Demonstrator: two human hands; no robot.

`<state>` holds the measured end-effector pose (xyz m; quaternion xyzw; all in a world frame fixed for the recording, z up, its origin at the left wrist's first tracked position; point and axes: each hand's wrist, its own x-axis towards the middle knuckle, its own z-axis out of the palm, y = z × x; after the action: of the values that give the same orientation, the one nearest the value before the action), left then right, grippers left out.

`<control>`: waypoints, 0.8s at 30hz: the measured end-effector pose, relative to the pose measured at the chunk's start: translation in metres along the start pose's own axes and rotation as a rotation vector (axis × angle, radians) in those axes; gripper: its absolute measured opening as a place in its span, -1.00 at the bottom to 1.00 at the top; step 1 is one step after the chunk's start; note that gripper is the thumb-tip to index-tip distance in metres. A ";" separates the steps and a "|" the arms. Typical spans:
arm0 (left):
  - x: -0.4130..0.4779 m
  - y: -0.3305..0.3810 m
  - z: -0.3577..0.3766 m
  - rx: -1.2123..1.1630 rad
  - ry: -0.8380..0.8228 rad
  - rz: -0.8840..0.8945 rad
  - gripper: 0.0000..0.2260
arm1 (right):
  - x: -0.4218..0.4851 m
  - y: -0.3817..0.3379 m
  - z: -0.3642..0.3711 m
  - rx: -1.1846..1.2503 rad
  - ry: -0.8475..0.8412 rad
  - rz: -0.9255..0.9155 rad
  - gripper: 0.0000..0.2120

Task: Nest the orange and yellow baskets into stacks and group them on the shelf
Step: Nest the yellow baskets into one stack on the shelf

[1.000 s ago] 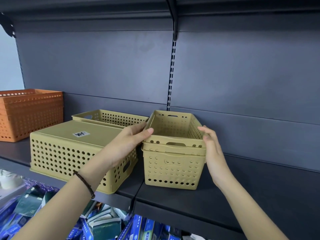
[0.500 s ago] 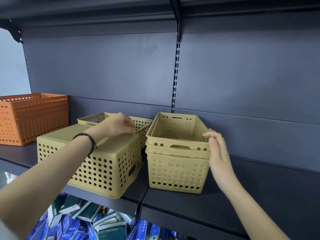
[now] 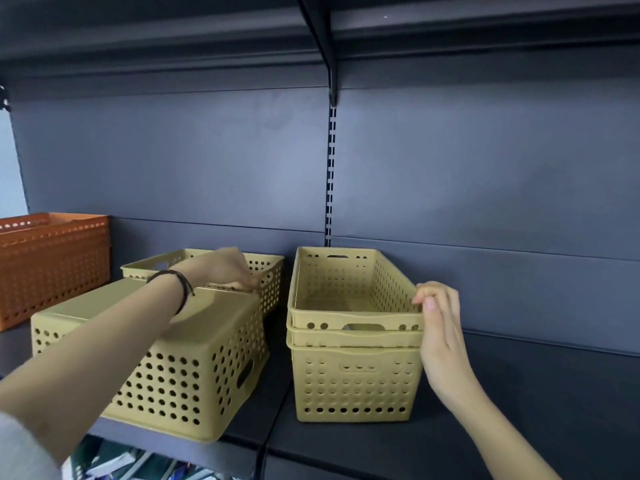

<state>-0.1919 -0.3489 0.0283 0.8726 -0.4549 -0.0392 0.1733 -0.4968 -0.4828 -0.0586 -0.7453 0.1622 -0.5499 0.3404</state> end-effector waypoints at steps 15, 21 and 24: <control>-0.032 -0.037 -0.021 -0.158 0.669 -0.051 -0.83 | 0.000 0.002 0.001 0.035 0.012 0.031 -0.65; -0.040 -0.030 -0.018 -0.263 0.818 -0.004 -0.79 | -0.001 0.001 0.000 0.041 0.004 0.033 -0.65; -0.047 -0.024 -0.025 -0.298 0.833 0.023 -0.81 | 0.000 0.001 0.000 0.034 0.007 0.034 -0.65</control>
<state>-0.1950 -0.2917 0.0392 0.7743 -0.3455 0.2526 0.4661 -0.4965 -0.4834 -0.0595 -0.7345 0.1666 -0.5495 0.3617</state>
